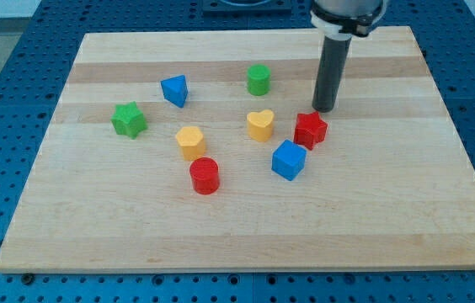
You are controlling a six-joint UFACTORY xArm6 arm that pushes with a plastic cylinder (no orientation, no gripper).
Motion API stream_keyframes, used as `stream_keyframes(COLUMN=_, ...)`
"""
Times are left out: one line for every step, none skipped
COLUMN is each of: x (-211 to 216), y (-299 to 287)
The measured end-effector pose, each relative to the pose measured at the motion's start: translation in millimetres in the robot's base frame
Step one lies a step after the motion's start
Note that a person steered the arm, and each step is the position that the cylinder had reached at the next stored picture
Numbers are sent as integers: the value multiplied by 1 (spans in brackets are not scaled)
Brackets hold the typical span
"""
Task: Move the yellow heart towards the blue cube
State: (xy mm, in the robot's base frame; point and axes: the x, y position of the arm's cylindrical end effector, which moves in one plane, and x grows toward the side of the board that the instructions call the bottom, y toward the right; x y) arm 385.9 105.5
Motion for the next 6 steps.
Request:
stream_keyframes(x=5, y=-31)
stream_keyframes(x=5, y=-56)
stream_keyframes(x=8, y=-69)
stream_keyframes(x=20, y=-73)
stream_keyframes(x=36, y=-75)
stream_keyframes(x=48, y=-75)
